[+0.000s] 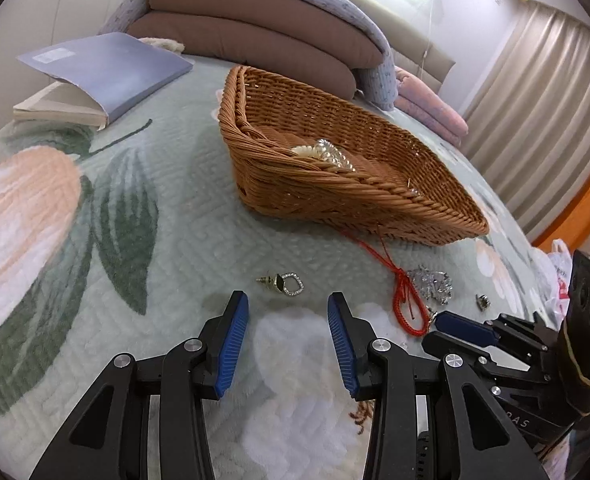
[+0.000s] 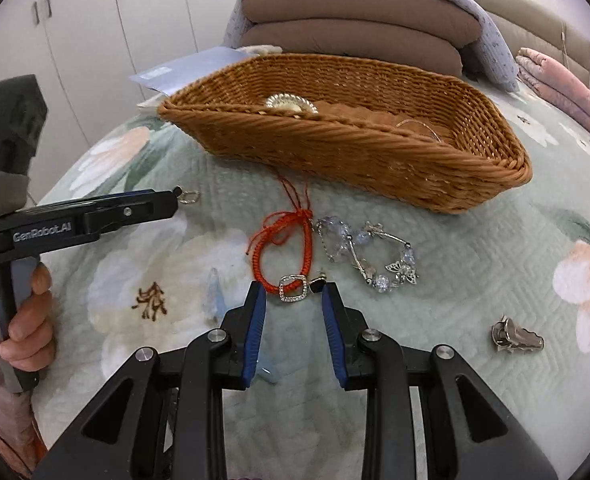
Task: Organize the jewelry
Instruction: 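Move both tools back to the jewelry and close the left gripper on the square pendant, then carry the square pendant into the basket with the left gripper and release it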
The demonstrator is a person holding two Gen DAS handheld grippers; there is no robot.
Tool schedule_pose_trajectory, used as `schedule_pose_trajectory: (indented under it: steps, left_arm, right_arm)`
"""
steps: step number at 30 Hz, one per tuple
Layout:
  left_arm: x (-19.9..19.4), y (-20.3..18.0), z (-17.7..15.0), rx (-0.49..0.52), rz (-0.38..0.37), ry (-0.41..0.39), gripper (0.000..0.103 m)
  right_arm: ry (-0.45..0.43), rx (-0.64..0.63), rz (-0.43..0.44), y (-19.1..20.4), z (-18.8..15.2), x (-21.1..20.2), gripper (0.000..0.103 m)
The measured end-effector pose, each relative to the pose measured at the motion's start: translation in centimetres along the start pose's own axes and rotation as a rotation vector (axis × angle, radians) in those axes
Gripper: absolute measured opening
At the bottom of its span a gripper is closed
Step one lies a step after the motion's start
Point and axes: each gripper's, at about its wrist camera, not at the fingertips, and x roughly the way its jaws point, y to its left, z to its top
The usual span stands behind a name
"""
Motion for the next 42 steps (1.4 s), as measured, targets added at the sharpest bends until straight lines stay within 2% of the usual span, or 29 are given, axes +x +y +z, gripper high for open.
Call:
schedule_pose_trajectory:
  steps: [9,19,26,29,31,42]
  left_arm:
    - [-0.1,-0.6,-0.3,0.037,0.034,-0.009,0.043]
    - [0.5,-1.5,-0.1,0.09,0.099,-0.007,0.043]
    - [2.2,-2.0,1.4,0.112,0.132,0.017,0.042]
    - [2.5,-2.5,1.3,0.138,0.165,0.014,0.034]
    - [2.5,-2.6,1.2,0.143,0.177,0.012,0.021]
    - [2.0,-4.1,0.2,0.222,0.171,-0.006,0.016]
  right_arm:
    - [-0.01,0.082,-0.001,-2.1,-0.1,-0.4,0.032]
    - [-0.002,0.044,-0.073,-1.0,0.5,0.3,0.032]
    - [0.006,0.02,-0.076,-0.6,0.7,0.7,0.032]
    - [0.007,0.006,-0.09,-0.3,0.8,0.8,0.032]
    - [0.004,0.001,-0.082,-0.2,0.7,0.7,0.025]
    - [-0.02,0.027,-0.083,-0.6,0.2,0.0,0.024]
